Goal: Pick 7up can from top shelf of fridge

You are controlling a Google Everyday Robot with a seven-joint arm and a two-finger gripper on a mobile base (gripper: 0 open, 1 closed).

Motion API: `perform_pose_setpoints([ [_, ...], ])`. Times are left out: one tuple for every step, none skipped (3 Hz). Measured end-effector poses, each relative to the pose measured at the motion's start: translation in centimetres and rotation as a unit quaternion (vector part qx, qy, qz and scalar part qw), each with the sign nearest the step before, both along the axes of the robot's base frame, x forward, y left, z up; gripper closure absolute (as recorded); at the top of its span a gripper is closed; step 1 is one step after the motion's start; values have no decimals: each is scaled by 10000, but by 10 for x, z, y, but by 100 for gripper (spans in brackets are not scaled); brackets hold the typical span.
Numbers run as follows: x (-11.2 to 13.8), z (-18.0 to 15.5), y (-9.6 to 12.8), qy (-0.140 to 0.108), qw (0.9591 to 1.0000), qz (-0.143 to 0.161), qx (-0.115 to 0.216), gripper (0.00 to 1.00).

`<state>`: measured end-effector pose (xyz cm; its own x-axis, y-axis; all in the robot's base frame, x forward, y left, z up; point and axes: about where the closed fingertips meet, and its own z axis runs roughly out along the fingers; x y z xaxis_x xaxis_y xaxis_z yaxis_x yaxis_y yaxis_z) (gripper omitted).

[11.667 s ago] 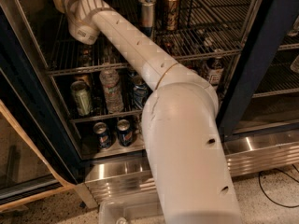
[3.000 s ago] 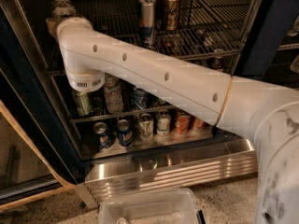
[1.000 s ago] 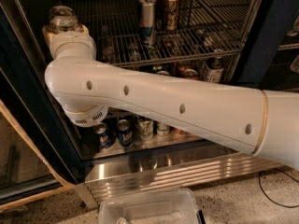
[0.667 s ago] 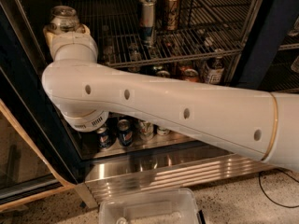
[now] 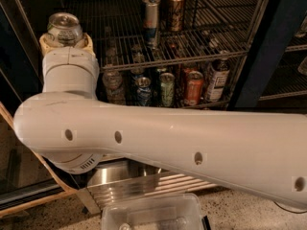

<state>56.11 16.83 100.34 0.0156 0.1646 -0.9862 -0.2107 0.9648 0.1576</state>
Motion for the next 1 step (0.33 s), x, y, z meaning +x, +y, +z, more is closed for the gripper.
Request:
perform_pose_setpoints([
  [0, 0, 0, 0, 10000, 0, 0, 100],
])
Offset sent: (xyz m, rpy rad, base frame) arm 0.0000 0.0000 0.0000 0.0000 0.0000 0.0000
